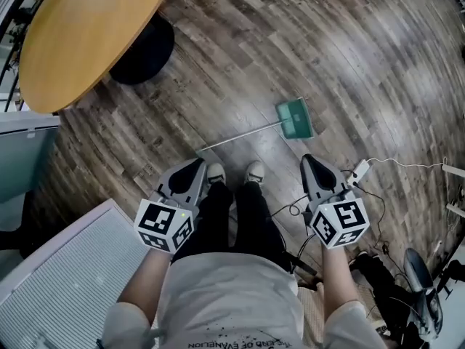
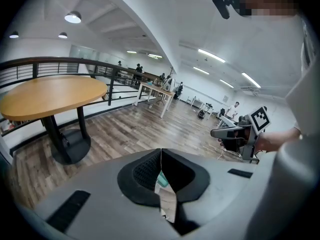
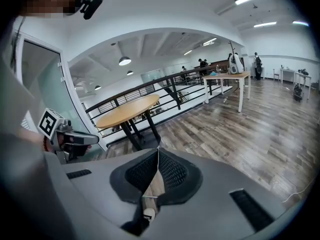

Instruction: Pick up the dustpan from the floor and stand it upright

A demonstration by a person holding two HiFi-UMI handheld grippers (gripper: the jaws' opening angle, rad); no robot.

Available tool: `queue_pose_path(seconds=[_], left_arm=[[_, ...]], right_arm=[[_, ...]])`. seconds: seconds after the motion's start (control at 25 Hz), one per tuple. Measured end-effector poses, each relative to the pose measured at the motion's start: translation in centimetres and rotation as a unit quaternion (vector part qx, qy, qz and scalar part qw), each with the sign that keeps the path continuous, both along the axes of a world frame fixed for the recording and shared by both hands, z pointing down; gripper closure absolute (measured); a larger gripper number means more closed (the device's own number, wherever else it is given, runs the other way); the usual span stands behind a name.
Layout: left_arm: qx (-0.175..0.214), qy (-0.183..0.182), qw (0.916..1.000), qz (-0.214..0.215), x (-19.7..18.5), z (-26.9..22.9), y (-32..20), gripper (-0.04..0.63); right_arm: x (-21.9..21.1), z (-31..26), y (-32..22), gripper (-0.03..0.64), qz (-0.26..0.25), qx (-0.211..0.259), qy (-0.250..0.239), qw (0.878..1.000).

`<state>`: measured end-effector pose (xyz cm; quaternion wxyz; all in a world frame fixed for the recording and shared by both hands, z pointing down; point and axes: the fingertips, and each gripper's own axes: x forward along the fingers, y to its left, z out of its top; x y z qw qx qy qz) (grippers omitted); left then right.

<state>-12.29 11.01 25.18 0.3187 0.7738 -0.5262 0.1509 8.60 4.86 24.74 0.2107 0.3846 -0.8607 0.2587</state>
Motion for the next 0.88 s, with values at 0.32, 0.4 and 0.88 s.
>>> queue_pose_path(seconds=[0.32, 0.4, 0.88], left_arm=[[-0.027, -0.027, 0.9990, 0.022, -2.2, 12.3, 0.2, 0.571], [-0.037, -0.046, 0.9977, 0.034, -2.8, 17.0, 0.7, 0.571], [-0.102, -0.084, 0.9870, 0.091, -5.3, 41.5, 1.5, 0.571]], right_arm=[[-3.1, 9.7, 1.0, 0.591, -0.042, -0.022, -0.006, 0.999], [-3.4, 12.5, 1.5, 0.591, -0.052, -0.030, -0.007, 0.998], [-6.9, 28.1, -0.5, 0.591, -0.088, -0.042, -0.011, 0.995]])
